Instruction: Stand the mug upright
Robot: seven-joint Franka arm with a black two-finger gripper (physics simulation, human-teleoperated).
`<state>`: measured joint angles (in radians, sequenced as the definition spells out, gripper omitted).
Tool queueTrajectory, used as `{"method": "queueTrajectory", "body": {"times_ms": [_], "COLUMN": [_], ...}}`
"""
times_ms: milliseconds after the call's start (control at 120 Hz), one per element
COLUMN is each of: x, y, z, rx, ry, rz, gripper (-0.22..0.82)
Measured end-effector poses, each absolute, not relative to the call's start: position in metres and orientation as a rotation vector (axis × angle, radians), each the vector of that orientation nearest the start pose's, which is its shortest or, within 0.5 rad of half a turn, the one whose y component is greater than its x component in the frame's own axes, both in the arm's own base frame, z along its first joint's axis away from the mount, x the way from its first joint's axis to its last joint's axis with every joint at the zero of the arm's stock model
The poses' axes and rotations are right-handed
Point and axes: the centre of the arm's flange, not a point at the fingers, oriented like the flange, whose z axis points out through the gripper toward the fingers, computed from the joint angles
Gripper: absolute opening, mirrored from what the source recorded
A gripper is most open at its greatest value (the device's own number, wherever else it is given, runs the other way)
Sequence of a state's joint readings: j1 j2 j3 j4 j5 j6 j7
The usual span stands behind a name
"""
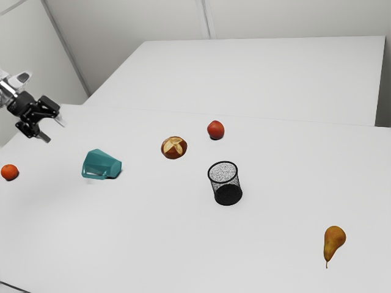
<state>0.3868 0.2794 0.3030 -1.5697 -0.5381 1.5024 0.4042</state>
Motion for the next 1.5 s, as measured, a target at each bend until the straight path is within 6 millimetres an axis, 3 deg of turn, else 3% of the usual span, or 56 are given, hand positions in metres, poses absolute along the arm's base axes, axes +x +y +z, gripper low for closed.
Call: {"method": "queueTrajectory", "body": {"times_ms": [117, 208, 333, 700, 925, 1033, 1267, 1367, 1500], "x": [0.516, 0.526, 0.548, 0.564, 0.553, 0.549, 0.547, 0.547, 0.547], "y": [0.351, 0.352, 0.336, 0.346, 0.334, 0.333, 0.325, 0.324, 0.321], "z": [0.425, 0.395, 0.382, 0.344, 0.303, 0.297, 0.294, 0.296, 0.303], "rx": [2.475, 2.437, 2.458, 2.506, 2.372, 2.312, 2.234, 2.221, 2.208], "ry": [0.420, 0.343, 0.184, -0.001, 0.048, 0.059, 0.038, 0.024, 0.000], "rz": [-0.039, -0.017, 0.069, 0.251, 0.326, 0.362, 0.380, 0.384, 0.388], "gripper": [0.60, 0.60, 0.60, 0.60, 0.60, 0.60, 0.07, -0.04, -0.12]}}
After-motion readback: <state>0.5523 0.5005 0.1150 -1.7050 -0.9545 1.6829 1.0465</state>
